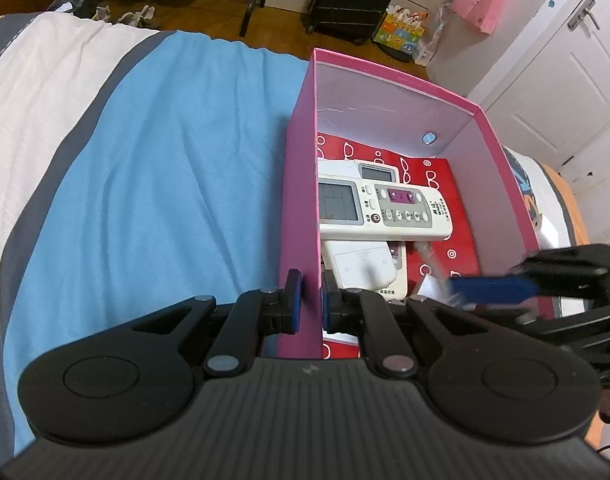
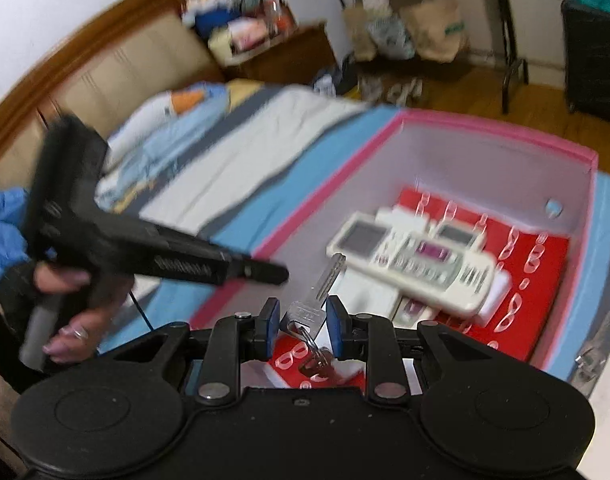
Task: Organize rigid objects
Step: 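Lower the keys into the box and release them, then grasp the second set of keys and drop them into the box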
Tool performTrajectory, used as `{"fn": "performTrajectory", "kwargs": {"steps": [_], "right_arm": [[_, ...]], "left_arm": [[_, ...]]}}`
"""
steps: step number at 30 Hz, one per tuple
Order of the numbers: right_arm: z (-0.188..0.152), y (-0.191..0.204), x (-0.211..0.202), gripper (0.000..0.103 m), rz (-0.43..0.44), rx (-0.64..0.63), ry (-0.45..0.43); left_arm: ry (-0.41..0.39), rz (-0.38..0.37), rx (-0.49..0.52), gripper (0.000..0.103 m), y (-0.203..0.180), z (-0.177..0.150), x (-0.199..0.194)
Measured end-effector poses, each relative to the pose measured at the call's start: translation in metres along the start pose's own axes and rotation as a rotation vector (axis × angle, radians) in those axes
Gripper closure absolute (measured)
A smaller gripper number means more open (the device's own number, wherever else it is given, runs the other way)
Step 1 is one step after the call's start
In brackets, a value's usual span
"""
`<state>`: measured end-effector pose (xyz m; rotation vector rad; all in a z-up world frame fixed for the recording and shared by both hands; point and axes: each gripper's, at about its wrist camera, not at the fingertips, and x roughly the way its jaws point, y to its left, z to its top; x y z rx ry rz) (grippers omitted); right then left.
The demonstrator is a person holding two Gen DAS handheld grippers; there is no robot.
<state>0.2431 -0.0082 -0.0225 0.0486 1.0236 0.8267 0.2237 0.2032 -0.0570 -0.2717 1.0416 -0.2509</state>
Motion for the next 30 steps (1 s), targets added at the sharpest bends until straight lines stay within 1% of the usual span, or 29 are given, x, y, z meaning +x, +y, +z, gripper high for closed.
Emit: {"fn": "performTrajectory", "kwargs": {"steps": [2, 4, 8, 10, 13, 17, 20, 24, 28, 30], "right_arm": [[-0.003, -0.001, -0.001, 0.071, -0.037, -0.027, -0.003], [-0.002, -0.001, -0.014, 0.071, -0.059, -0.055, -0.048], [0.001, -0.007, -0.051, 0.071, 0.01, -0.011, -0.14], [-0.006, -0.011, -0.071, 0.071, 0.005, 0.011, -0.181], [-0.02, -0.021, -0.097, 0.07, -0.048, 0.044, -0.228], [-0.036, -0.048, -0.125, 0.068, -0.164, 0.121, -0.263], [-0.046, -0.075, -0.139, 0.067, -0.251, 0.202, -0.262], [-0.056, -0.106, -0.138, 0.066, -0.303, 0.299, -0.239], [-0.067, -0.127, -0.12, 0.065, -0.35, 0.306, -0.187], [-0.07, -0.133, -0.107, 0.065, -0.356, 0.289, -0.154]], "left_arm": [[0.003, -0.015, -0.015, 0.094, 0.003, 0.0, 0.0], [0.002, -0.016, -0.016, 0.094, 0.003, 0.001, 0.0], [0.002, 0.012, 0.001, 0.094, -0.004, 0.002, 0.001], [0.003, 0.02, 0.003, 0.094, -0.006, 0.002, 0.001], [0.004, 0.025, 0.004, 0.094, -0.007, 0.001, 0.001], [0.004, 0.032, 0.008, 0.094, -0.009, 0.001, 0.001], [0.005, 0.037, 0.006, 0.094, -0.009, 0.002, 0.001], [0.006, 0.056, 0.002, 0.094, -0.012, 0.003, 0.002], [0.004, 0.067, 0.014, 0.094, -0.015, 0.002, 0.002], [0.005, 0.063, 0.011, 0.094, -0.014, 0.002, 0.002]]}}
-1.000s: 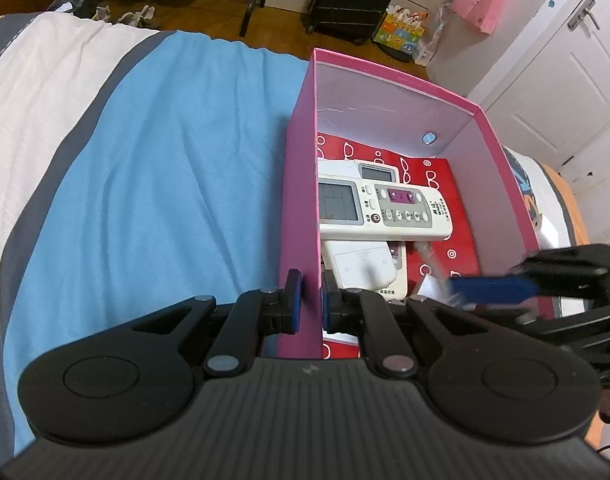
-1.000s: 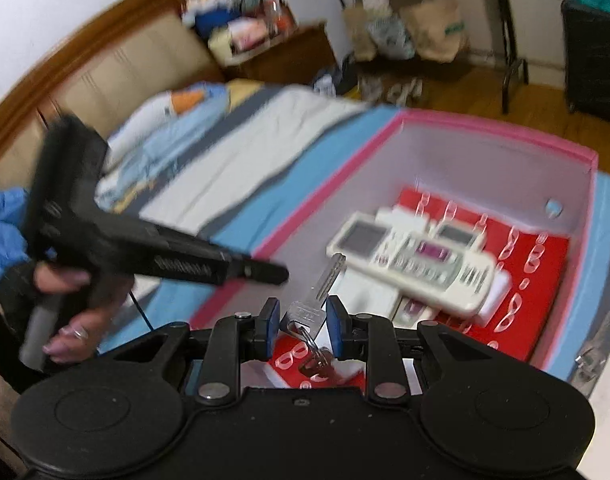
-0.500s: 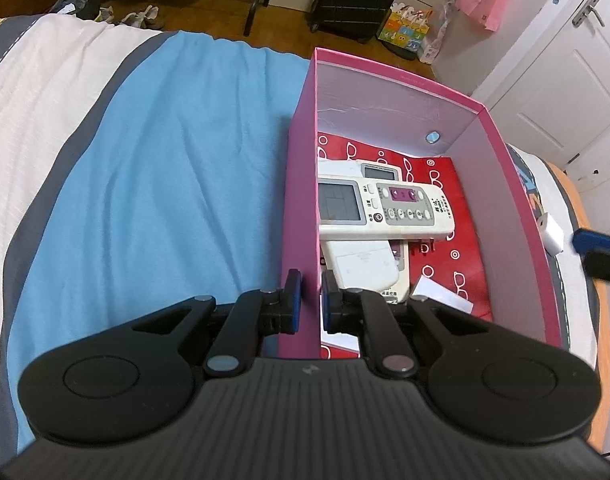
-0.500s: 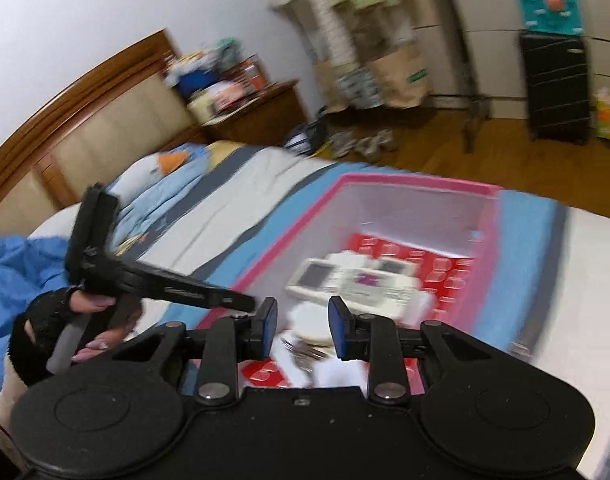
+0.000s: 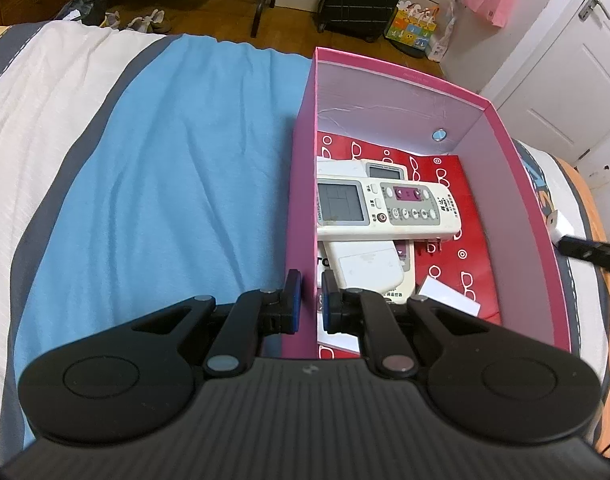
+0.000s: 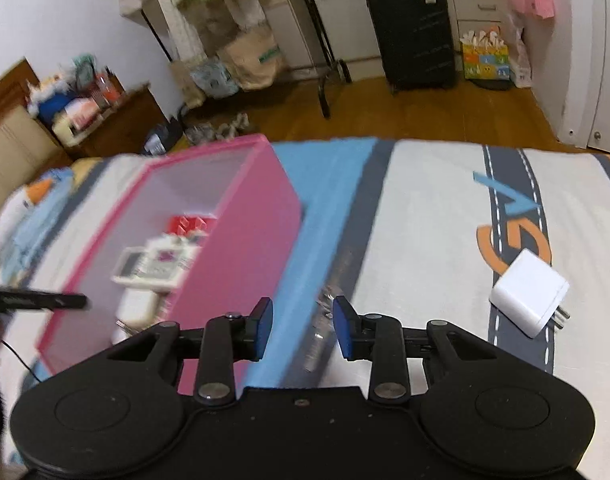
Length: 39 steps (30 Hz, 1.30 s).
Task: Organize rigid objects
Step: 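Grasp the second set of keys and drop them into the box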
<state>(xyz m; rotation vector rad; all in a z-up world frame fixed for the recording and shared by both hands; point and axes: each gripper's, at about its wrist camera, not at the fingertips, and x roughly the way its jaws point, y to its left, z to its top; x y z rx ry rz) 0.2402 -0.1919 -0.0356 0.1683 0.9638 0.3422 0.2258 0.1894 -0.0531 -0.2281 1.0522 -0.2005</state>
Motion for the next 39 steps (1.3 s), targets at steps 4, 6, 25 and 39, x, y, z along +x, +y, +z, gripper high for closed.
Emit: {"fn": "performTrajectory", "kwargs": {"steps": [4, 6, 25, 39], "right_arm": [[-0.006, 0.007, 0.027, 0.064, -0.042, -0.137, 0.04], [-0.006, 0.01, 0.038, 0.062, -0.056, -0.192, 0.041], [0.03, 0.056, -0.036, 0.098, 0.014, -0.254, -0.258], [0.032, 0.125, -0.026, 0.098, 0.204, -0.361, -0.182]], "left_arm": [[0.002, -0.004, -0.004, 0.094, 0.0, 0.0, 0.0], [0.002, -0.003, -0.003, 0.094, 0.0, 0.0, 0.0], [0.005, -0.027, -0.019, 0.094, 0.008, 0.001, 0.003], [-0.004, -0.034, -0.017, 0.094, 0.01, -0.002, 0.003]]}}
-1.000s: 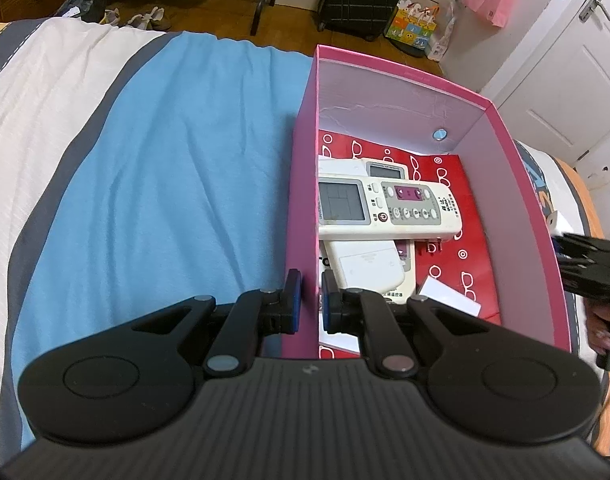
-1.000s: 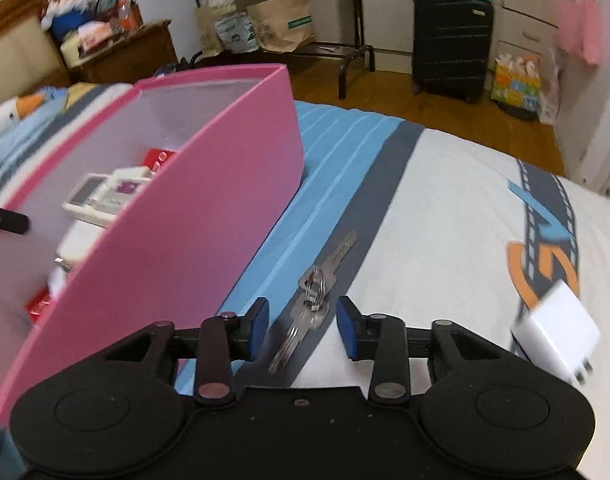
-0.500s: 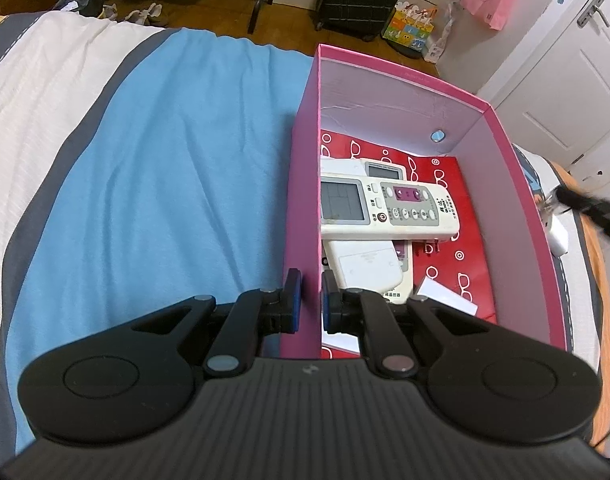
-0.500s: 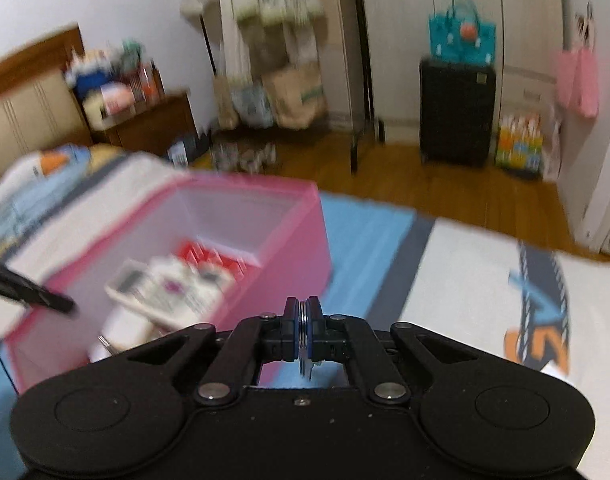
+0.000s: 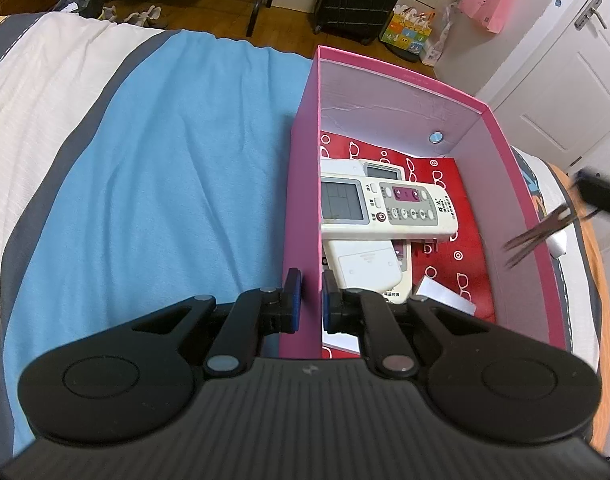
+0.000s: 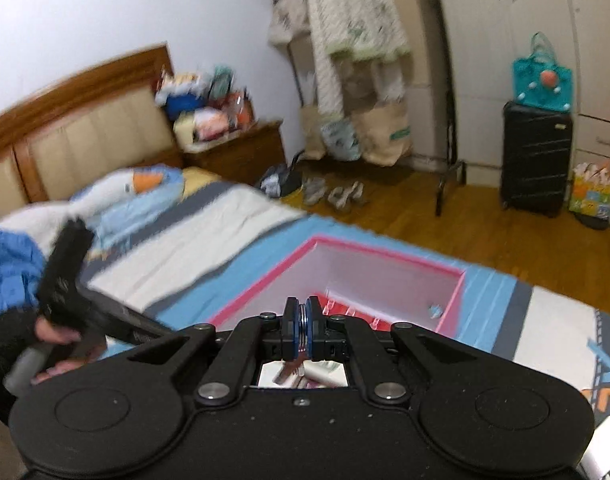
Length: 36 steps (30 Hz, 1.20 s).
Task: Organize rigid objects
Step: 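Grasp the second set of keys and drop them into the box, then grasp the white charger cube with prongs with the right gripper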
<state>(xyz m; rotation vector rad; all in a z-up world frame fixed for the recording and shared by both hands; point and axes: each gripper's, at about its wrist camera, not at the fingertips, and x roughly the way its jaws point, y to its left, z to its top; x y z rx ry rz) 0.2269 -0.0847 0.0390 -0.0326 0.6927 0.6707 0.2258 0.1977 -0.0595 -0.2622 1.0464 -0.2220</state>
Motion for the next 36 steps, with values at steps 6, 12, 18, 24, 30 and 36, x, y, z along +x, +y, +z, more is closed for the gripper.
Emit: {"fn": "performTrajectory", "kwargs": {"steps": [6, 12, 18, 24, 30, 36], "right_arm": [[-0.009, 0.01, 0.04, 0.093, -0.107, -0.108, 0.118], [0.001, -0.006, -0.002, 0.092, -0.114, -0.03, 0.043], [-0.006, -0.051, -0.051, 0.084, -0.257, 0.079, 0.0], [-0.03, -0.115, -0.072, 0.076, -0.379, 0.171, 0.107], [-0.07, -0.165, -0.064, 0.058, -0.445, 0.11, 0.259], [-0.093, -0.194, -0.034, 0.048, -0.504, -0.078, 0.405]], "left_arm": [[0.004, -0.001, 0.006, 0.094, -0.001, 0.001, 0.0], [0.007, 0.013, 0.032, 0.094, -0.005, 0.002, 0.001], [0.014, -0.008, 0.077, 0.094, -0.005, 0.002, 0.001], [0.019, -0.012, 0.1, 0.094, -0.006, 0.002, 0.001], [0.019, 0.001, 0.139, 0.094, -0.011, 0.002, 0.001], [0.022, 0.014, 0.144, 0.094, -0.013, 0.002, 0.001]]}}
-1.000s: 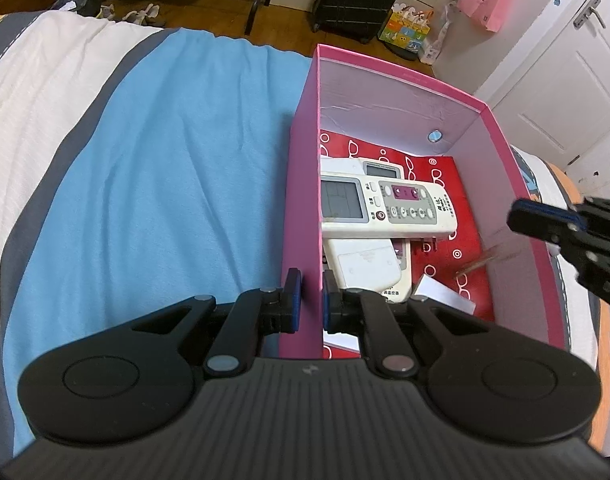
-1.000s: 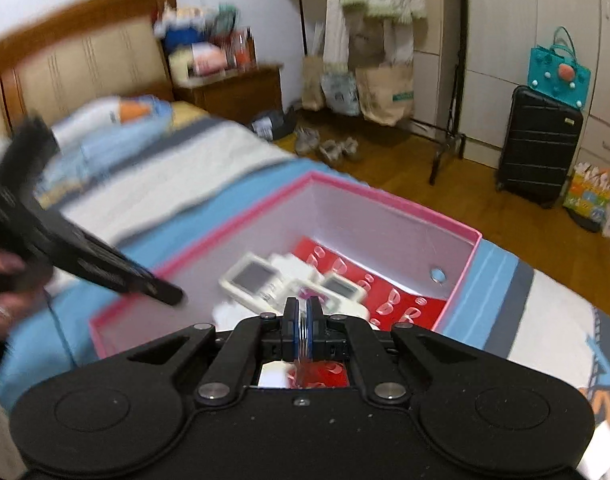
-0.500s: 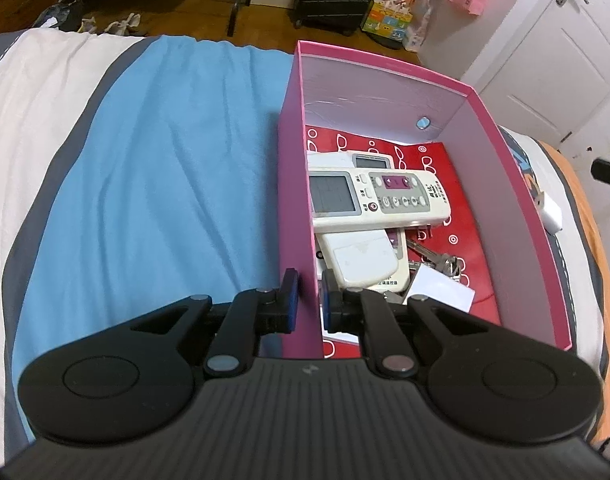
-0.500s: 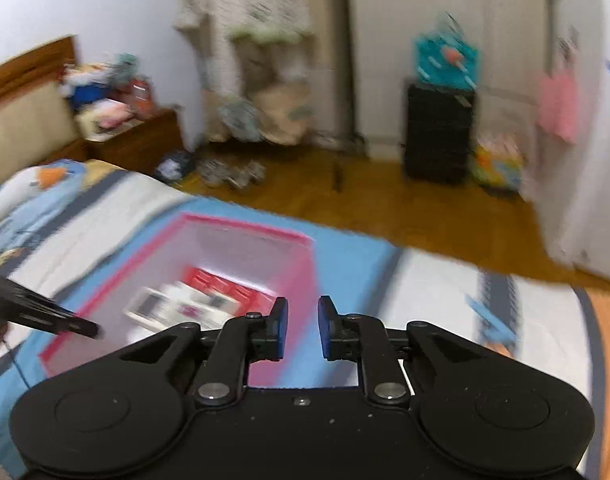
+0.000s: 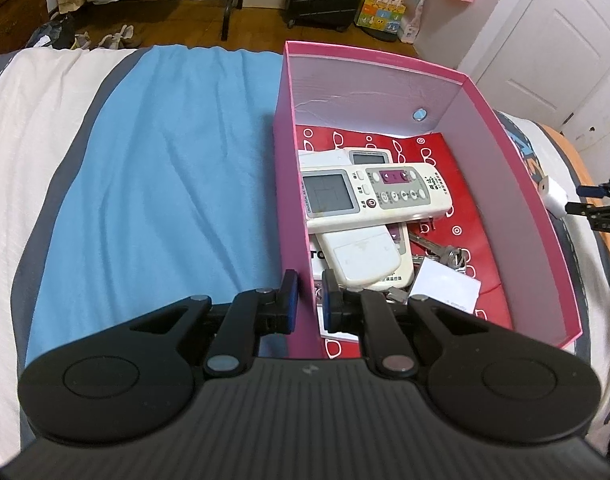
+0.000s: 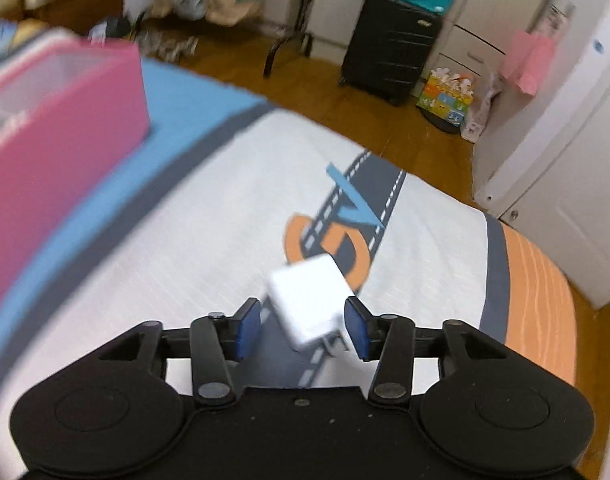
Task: Organize rigid objects
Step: 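Grasp the white charger cube with prongs with the right gripper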
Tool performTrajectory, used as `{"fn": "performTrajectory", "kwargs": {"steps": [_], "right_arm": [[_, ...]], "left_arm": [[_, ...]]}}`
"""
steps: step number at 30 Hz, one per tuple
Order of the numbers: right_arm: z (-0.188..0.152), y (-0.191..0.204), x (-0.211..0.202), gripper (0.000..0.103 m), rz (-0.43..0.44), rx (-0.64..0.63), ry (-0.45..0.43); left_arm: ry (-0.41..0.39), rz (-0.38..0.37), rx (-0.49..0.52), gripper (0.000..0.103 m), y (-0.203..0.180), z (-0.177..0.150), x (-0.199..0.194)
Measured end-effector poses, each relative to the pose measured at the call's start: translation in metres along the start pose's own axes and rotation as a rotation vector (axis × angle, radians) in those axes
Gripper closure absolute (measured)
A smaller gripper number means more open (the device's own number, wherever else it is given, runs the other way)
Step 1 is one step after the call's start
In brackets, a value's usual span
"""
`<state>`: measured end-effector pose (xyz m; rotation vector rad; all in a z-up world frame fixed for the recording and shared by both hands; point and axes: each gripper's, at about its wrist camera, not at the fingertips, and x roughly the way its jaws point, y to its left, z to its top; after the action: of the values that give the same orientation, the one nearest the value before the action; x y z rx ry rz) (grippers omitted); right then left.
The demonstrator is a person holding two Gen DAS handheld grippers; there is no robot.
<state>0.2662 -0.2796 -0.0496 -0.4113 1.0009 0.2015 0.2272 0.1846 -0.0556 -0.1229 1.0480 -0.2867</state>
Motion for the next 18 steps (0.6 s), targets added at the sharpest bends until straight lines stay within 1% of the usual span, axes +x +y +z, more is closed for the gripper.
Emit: {"fn": "performTrajectory", "kwargs": {"steps": [2, 3, 4, 5, 7, 9, 11, 12, 13, 14, 16, 17, 18], "right_arm": [[0.003, -0.002, 0.008, 0.045, 0.016, -0.04, 0.003], [0.005, -0.003, 0.014, 0.039, 0.027, -0.059, 0.006], [0.005, -0.003, 0.018, 0.036, 0.032, -0.076, 0.013], [0.008, -0.003, 0.023, 0.036, 0.035, -0.094, 0.033], [0.015, -0.003, 0.039, 0.036, 0.031, -0.157, 0.116], [0.02, -0.004, 0.047, 0.036, 0.059, -0.186, 0.15], [0.025, -0.009, 0.051, 0.038, 0.086, -0.133, 0.169], [0.028, -0.012, 0.053, 0.042, 0.106, -0.077, 0.18], [0.028, -0.014, 0.053, 0.042, 0.103, -0.03, 0.18], [0.026, -0.014, 0.051, 0.042, 0.1, 0.025, 0.166], [0.02, -0.015, 0.045, 0.042, 0.163, 0.17, 0.127], [0.016, -0.012, 0.042, 0.042, 0.178, 0.216, 0.107], [0.012, -0.007, 0.037, 0.042, 0.171, 0.25, 0.087]], "left_arm": [[0.002, 0.008, 0.003, 0.094, -0.002, 0.0, 0.0], [0.003, 0.012, 0.005, 0.094, -0.002, 0.001, 0.0], [0.004, 0.017, 0.006, 0.094, -0.003, 0.001, 0.0], [0.004, 0.021, 0.008, 0.094, -0.004, 0.001, 0.0], [0.004, 0.029, 0.014, 0.094, -0.006, 0.001, 0.0], [0.004, 0.032, 0.017, 0.094, -0.006, 0.0, 0.0], [0.004, 0.032, 0.015, 0.093, -0.006, 0.0, 0.0], [0.004, 0.032, 0.018, 0.094, -0.006, 0.0, 0.0], [0.004, 0.032, 0.018, 0.094, -0.006, 0.0, 0.0], [0.004, 0.031, 0.015, 0.094, -0.006, 0.0, 0.0], [0.004, 0.03, 0.015, 0.093, -0.006, 0.0, 0.0], [0.004, 0.03, 0.014, 0.093, -0.006, 0.0, 0.0], [0.004, 0.029, 0.012, 0.093, -0.006, 0.0, 0.0]]}}
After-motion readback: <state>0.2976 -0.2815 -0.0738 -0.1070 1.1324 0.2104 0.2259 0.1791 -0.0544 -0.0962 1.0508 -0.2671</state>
